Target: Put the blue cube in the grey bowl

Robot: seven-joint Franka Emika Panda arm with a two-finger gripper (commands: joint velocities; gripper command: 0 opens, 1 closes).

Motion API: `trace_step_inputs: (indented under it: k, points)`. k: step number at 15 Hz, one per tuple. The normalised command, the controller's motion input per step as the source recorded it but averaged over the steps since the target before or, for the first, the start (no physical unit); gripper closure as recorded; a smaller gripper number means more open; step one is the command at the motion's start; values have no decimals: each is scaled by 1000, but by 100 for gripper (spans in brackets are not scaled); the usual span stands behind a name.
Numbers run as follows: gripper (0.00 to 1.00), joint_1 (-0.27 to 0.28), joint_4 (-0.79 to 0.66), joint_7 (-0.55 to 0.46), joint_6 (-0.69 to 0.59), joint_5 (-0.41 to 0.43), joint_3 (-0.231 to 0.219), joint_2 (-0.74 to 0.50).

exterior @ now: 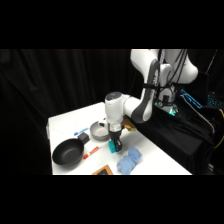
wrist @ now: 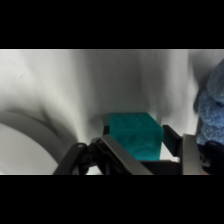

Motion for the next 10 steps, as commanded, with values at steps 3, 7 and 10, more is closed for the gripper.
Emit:
trace_step_inputs:
  k: [3,7,10]
  points:
    - [66,142,-84,79,156,39,-95,-50]
    - [74,124,-132,60,-14,45,-59,-191]
    - [74,135,-233,56,-218,9,-38,-481]
